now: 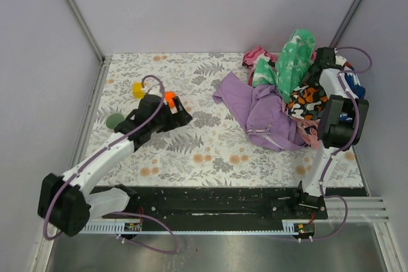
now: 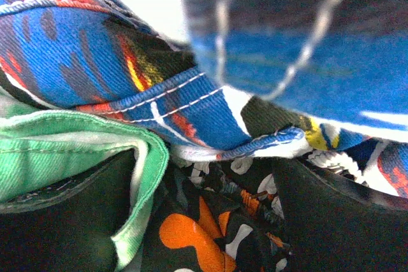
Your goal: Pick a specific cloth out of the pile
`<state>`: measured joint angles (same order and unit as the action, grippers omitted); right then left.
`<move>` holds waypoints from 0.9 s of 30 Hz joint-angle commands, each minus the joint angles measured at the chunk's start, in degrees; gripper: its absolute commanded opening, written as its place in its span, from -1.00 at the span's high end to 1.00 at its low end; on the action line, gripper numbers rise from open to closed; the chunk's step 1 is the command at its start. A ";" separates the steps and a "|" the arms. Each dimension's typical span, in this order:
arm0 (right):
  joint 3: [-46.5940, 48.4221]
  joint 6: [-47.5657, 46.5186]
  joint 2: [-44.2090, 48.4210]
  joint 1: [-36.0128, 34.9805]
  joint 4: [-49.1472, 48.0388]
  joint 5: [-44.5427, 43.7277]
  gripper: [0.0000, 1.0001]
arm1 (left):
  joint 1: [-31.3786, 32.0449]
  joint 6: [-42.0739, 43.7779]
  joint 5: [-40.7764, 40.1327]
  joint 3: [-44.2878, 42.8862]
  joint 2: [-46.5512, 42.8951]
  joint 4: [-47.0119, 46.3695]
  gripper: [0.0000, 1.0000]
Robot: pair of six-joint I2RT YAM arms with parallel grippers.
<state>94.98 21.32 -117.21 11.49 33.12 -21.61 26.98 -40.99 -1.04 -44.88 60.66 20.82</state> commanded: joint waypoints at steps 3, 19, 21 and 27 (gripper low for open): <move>-3.66 1.70 -3.30 3.45 9.42 3.58 -0.99 | 7.54 1.62 17.10 -11.43 18.31 -17.73 -0.98; -7.52 2.06 5.32 3.46 6.78 10.61 -0.99 | 25.31 10.49 9.67 -64.00 70.72 2.99 -0.98; -9.01 2.58 5.59 3.46 5.38 11.75 -0.99 | 25.84 10.32 8.07 -66.64 73.09 3.18 -0.97; -12.10 3.64 6.37 3.46 3.18 11.76 -0.99 | 26.10 10.67 5.35 -71.48 76.53 2.83 -0.03</move>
<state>87.15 22.85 -110.56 14.22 27.31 -11.90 53.17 -31.99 9.15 -113.12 136.38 23.75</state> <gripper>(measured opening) 0.986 0.638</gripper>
